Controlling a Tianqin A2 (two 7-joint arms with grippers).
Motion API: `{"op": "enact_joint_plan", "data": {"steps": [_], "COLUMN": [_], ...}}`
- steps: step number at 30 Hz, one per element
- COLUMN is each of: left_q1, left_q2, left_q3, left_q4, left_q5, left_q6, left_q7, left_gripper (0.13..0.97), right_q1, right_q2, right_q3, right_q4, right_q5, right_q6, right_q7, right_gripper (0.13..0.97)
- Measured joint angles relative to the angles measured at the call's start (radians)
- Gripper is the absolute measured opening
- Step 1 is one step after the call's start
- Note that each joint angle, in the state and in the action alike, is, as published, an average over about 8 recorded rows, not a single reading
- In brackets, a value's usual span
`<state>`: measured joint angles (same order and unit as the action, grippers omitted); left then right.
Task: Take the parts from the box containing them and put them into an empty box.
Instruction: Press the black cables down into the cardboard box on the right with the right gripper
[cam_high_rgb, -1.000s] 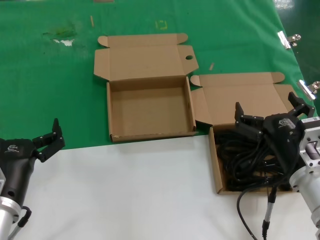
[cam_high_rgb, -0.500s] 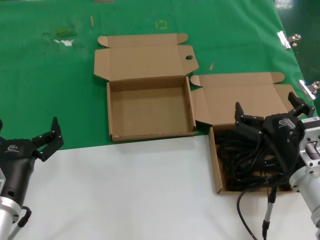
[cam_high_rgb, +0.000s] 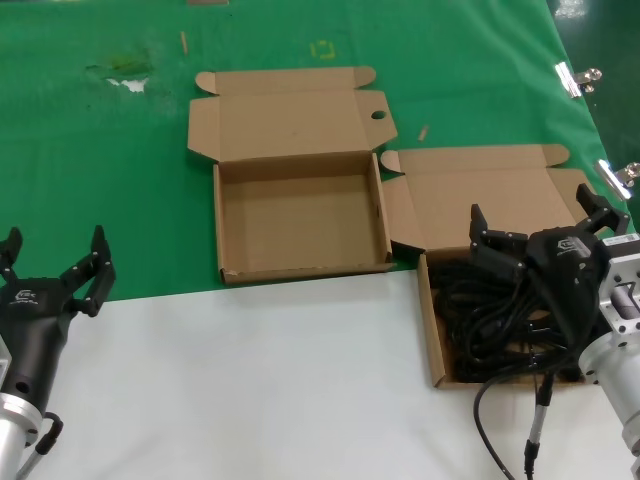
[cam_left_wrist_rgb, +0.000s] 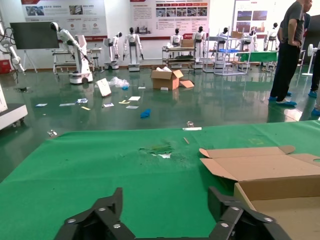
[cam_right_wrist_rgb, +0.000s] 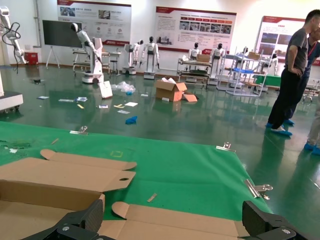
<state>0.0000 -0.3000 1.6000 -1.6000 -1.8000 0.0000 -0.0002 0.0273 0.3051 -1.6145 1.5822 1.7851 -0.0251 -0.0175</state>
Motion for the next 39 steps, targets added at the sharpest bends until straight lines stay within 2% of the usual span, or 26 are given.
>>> {"op": "enact_joint_plan", "data": {"steps": [2, 10, 14, 21, 31, 39], "left_q1": [0.000, 0.000, 0.000, 0.000, 0.000, 0.000], "left_q2": [0.000, 0.000, 0.000, 0.000, 0.000, 0.000], "left_q3": [0.000, 0.000, 0.000, 0.000, 0.000, 0.000], "left_q4": [0.000, 0.000, 0.000, 0.000, 0.000, 0.000], "left_q5": [0.000, 0.000, 0.000, 0.000, 0.000, 0.000], "left_q6": [0.000, 0.000, 0.000, 0.000, 0.000, 0.000], "left_q7": [0.000, 0.000, 0.000, 0.000, 0.000, -0.001], "left_gripper": [0.657, 0.440, 0.440, 0.294, 0.173, 0.144], "right_q1": [0.000, 0.008, 0.012, 0.022, 0.061, 0.107], "right_q2": [0.000, -0.012, -0.016, 0.003, 0.144, 0.265], "right_q3": [0.000, 0.007, 0.013, 0.003, -0.066, -0.072], "right_q4": [0.000, -0.013, -0.014, -0.012, -0.016, -0.033], "right_q5": [0.000, -0.007, -0.008, -0.010, -0.026, -0.017], "right_q6": [0.000, 0.007, -0.001, -0.022, -0.101, -0.258], "right_q7": [0.000, -0.008, -0.012, -0.013, 0.022, -0.001], "right_gripper": [0.966, 0.966, 0.966, 0.966, 0.966, 0.966]}}
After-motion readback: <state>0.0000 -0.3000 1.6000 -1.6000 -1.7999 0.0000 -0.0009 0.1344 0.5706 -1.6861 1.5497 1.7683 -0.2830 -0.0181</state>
